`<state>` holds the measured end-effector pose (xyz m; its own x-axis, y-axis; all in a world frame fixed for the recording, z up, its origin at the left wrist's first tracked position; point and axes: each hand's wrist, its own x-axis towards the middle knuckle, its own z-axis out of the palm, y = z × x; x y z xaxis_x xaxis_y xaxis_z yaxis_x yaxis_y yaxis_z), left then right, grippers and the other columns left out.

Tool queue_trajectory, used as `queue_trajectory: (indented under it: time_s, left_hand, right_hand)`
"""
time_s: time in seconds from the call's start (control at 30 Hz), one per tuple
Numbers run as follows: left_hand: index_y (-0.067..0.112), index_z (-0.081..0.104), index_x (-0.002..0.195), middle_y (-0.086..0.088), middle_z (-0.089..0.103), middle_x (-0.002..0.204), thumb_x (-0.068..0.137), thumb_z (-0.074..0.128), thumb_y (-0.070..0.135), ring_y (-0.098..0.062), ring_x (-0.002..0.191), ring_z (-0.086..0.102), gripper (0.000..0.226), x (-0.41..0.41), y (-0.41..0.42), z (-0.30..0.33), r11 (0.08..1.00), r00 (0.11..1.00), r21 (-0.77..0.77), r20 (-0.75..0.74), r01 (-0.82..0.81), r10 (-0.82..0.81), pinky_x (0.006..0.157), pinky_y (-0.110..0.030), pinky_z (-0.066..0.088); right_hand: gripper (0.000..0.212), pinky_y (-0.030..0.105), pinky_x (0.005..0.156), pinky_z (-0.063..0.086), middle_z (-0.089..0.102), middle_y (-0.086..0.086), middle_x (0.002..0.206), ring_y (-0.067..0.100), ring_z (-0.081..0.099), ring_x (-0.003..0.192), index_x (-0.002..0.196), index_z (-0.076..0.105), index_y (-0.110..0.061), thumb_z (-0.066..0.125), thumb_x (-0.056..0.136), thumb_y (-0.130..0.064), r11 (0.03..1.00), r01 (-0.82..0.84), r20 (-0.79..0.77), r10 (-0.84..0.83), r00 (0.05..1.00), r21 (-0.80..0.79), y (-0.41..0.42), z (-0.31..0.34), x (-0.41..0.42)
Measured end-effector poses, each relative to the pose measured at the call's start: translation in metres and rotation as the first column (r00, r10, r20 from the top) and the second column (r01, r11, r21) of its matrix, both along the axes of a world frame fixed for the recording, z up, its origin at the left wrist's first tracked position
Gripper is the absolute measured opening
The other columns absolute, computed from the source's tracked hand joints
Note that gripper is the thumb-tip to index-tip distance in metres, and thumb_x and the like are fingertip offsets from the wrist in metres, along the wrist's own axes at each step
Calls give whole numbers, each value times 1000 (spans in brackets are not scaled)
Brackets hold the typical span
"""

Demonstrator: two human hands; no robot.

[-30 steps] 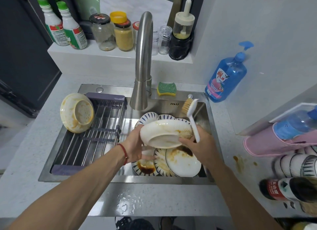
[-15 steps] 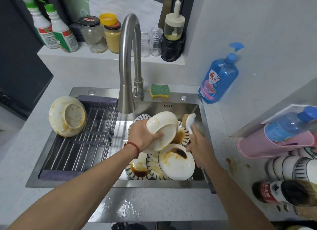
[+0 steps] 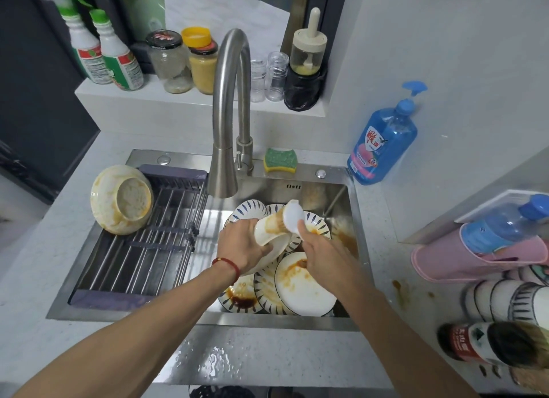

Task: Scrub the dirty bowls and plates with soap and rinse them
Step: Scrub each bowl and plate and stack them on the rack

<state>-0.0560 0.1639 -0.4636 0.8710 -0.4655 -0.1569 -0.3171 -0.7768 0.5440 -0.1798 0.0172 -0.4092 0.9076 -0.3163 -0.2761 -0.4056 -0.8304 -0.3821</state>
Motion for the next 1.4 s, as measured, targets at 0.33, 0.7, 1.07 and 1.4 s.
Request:
queue_trajectory:
  time_s: [0.33,0.7,1.07,1.4]
  left_hand:
    - [19,74,99,1,76,91,75,90,38,-21,87,69,34,-3,14,-5,989,992,-129,-115,-76,61,79,-39,59]
    - [18,76,97,1,78,92,58,96,-2,-20,86,74,48,10,44,-9,891,847,-344,-526,-296,78,73,-30,60]
    - [4,75,85,-3,76,81,33,74,-10,-25,77,71,55,25,65,-7,801,763,-422,-643,-424,66,59,-33,59]
    - [5,71,72,-3,67,71,49,68,-27,-20,69,61,39,31,66,-11,876,826,-383,-563,-293,31,50,-24,52]
  right_hand:
    - [59,27,51,38,38,-10,68,12,45,65,163,16,-25,39,110,-15,999,-2,30,1,1000,32,26,4,-4]
    - [52,38,74,44,48,-1,82,22,48,86,161,25,-19,32,111,-12,989,88,-72,-80,994,119,11,1,3]
    - [47,30,55,38,58,3,88,11,50,68,159,35,-25,32,111,-20,953,146,-87,-127,988,267,22,4,4]
    - [53,44,79,51,56,9,100,30,55,94,161,28,-20,32,109,-11,985,68,-128,-47,991,160,25,8,18]
